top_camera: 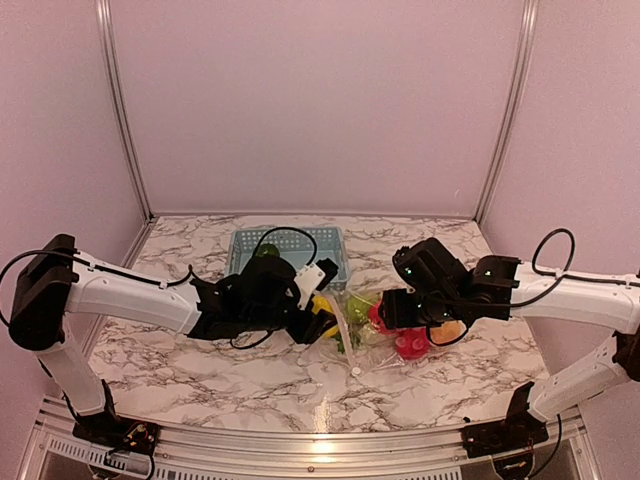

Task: Open the zip-top bag and remove the fake food
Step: Pick up the fake fruit from the zipper food storage bag, then place the fake fruit in the bin.

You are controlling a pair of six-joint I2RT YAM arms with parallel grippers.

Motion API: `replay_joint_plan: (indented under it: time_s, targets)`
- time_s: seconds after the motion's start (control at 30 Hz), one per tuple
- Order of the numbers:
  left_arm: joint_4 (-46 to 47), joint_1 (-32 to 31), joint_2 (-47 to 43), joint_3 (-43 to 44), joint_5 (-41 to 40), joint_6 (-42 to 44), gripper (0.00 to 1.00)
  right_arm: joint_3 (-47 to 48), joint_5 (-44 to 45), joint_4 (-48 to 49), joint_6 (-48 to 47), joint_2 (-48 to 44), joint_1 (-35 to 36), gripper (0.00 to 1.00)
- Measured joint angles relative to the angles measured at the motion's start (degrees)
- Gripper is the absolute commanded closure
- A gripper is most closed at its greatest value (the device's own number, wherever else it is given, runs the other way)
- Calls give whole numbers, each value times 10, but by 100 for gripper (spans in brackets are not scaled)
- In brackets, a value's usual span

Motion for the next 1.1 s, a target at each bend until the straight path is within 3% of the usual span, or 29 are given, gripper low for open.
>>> replay_joint_plan:
  time_s: [0.3,0.7,1.1]
  targets:
    - [-20,28,-58,-11,-24,-6,65,4,4,2,-15,0,-17,37]
    - [-64,110,-79,4,-88,-29,64,4,3,7,-32,-7,-31,36]
    - [-134,205,38,119,-129,-71,63,4,7,13,-36,-30,-32,36]
